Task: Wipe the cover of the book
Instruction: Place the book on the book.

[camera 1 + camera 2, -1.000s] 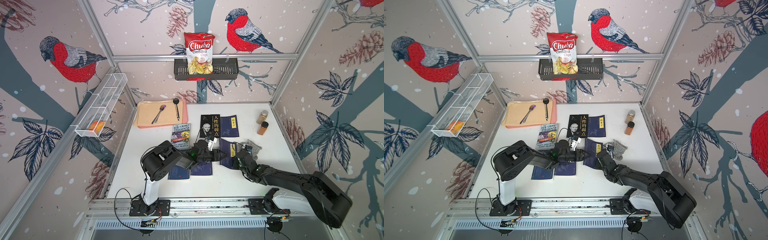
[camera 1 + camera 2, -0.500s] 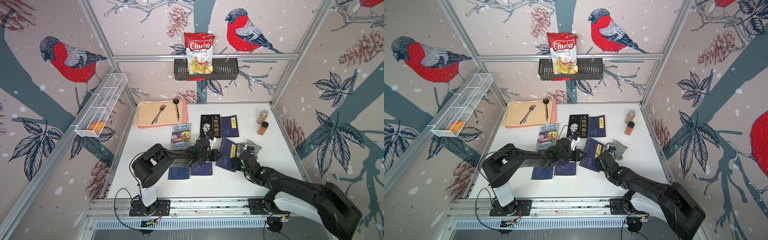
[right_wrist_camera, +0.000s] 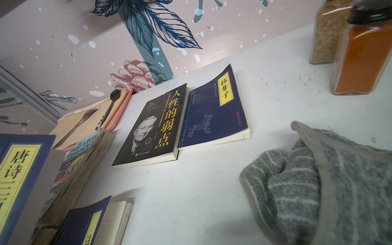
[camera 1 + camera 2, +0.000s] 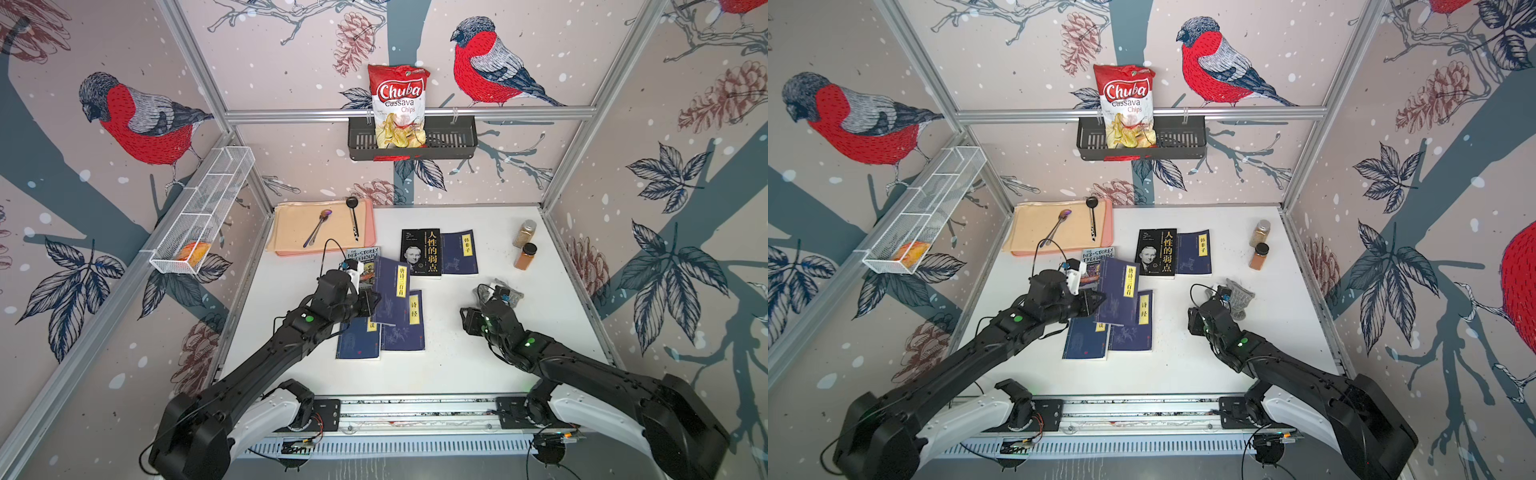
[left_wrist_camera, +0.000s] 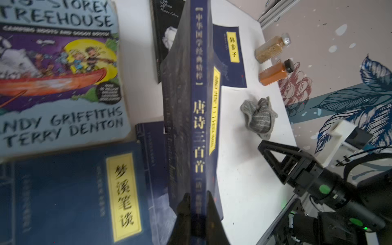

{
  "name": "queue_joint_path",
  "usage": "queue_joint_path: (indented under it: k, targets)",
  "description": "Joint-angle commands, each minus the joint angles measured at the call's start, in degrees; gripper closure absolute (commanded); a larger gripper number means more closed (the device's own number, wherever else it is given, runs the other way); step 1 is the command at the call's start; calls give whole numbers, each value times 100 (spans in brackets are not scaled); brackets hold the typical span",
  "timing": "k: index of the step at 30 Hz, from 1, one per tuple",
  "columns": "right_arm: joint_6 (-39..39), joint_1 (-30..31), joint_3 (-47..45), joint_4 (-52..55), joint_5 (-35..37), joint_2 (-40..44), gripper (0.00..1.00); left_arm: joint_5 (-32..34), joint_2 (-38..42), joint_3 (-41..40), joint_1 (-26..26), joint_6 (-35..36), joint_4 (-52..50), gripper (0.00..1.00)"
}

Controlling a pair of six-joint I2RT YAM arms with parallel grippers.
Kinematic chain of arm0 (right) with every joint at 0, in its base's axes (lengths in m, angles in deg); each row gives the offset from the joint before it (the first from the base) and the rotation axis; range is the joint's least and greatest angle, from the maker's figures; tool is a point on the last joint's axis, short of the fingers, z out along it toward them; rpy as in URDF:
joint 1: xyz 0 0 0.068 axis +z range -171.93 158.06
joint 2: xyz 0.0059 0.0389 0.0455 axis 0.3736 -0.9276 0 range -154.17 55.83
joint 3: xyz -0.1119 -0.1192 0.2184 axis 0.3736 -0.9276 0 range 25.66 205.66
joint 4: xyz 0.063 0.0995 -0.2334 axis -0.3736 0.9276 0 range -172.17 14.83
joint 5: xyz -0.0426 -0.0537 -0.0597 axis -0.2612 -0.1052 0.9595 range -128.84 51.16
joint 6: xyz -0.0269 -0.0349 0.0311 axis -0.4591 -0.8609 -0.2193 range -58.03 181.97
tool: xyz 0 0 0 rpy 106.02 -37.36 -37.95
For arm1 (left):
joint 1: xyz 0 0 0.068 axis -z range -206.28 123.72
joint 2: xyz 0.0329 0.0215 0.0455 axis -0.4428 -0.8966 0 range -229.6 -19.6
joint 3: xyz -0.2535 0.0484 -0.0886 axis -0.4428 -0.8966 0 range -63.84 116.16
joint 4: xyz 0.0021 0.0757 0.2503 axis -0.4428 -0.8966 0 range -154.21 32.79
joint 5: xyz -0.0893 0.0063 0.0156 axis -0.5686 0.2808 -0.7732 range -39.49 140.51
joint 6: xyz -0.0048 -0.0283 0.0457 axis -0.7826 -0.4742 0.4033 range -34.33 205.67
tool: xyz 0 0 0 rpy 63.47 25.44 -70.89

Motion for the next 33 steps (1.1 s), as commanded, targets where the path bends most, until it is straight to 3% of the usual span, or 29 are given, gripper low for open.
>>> queue_joint_path:
  k: [1, 7, 20, 33]
  targets:
    - [-272, 27, 225, -341, -183, -416, 46, 246, 387, -240, -197, 12, -568, 100]
    - [-407, 166, 513, -650, -477, -1137, 46, 510, 451, -276, -352, -26, -1112, 100]
    - [-550, 418, 846, -704, -407, -1537, 45, 1323, -1257, 429, -353, 208, -2409, 100]
    - [-697, 690, 1376, -702, -493, -2156, 44, 1929, -1964, 659, -293, 69, -3117, 100]
